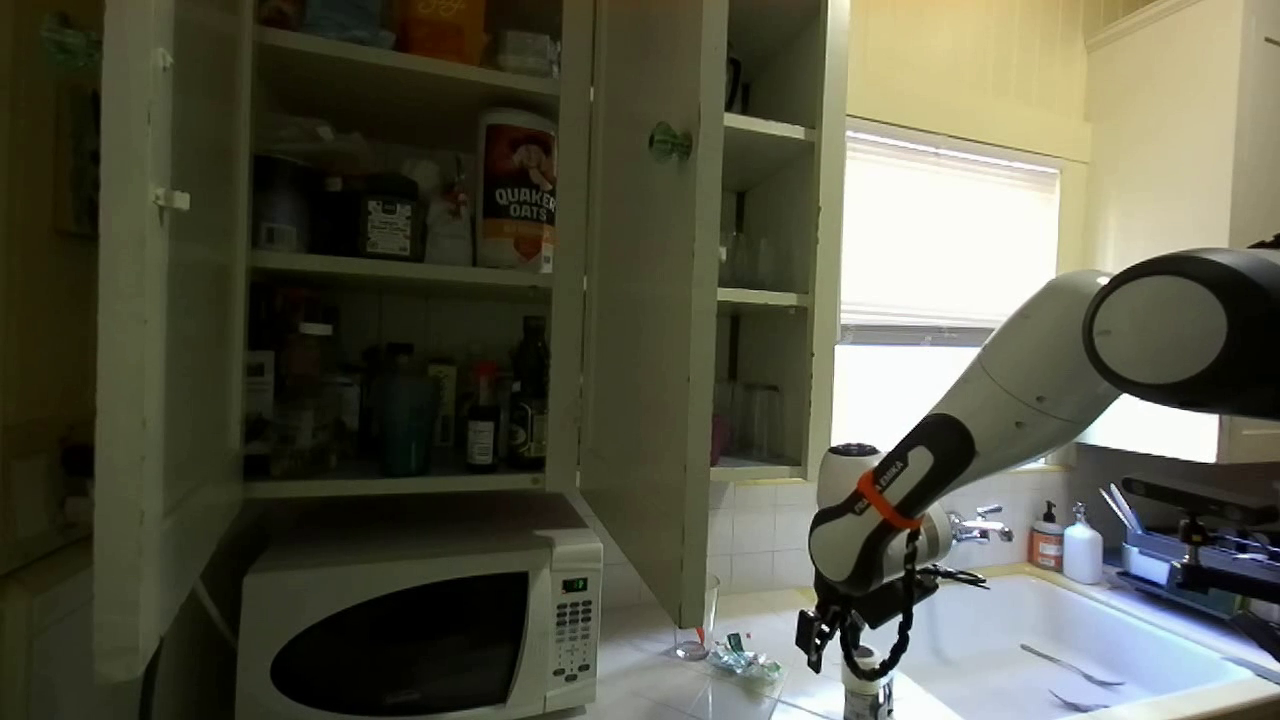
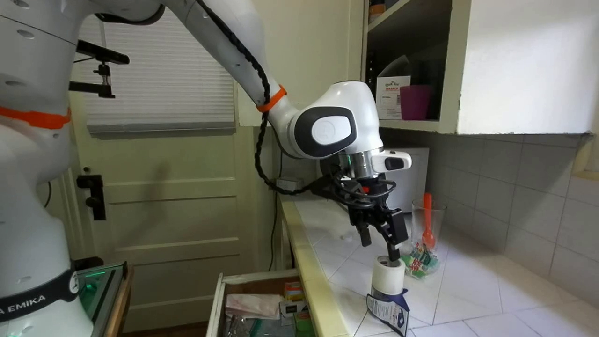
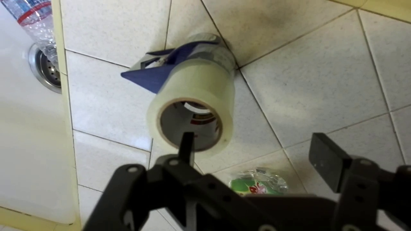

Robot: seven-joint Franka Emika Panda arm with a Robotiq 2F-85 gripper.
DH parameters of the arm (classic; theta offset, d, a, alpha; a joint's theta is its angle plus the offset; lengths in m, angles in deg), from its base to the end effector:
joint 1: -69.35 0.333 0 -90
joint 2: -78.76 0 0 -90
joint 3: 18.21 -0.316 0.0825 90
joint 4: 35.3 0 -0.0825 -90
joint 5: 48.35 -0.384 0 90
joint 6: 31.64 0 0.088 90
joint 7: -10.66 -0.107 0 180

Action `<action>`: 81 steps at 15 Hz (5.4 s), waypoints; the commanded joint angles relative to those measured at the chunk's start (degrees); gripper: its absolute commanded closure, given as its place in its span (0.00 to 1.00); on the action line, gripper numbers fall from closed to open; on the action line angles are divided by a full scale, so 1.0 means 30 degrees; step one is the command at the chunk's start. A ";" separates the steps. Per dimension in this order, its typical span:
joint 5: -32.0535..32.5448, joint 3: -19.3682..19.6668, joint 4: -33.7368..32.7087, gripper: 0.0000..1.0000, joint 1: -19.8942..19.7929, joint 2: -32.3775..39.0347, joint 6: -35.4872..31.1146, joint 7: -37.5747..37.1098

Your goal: Put the masking tape inside the middle shelf of the cabinet on the right

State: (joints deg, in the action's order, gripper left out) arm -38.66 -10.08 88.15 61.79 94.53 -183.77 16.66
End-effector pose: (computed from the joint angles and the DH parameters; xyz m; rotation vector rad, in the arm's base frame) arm 0.5678 -0.1530 0.2943 2.9542 -0.0277 0.2909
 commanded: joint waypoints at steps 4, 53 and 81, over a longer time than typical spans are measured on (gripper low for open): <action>0.2321 0.1095 0.1312 0.05 0.0788 -0.1182 -0.0221 -0.2668; 1.4688 -0.3324 0.2870 0.96 -0.1153 -0.9922 -0.3739 -0.7178; 3.6508 -0.8245 -0.1001 0.96 -0.2265 -1.2499 -0.0318 -2.5195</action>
State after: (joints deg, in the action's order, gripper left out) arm 62.91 -34.85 89.71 54.38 57.51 -183.97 -54.38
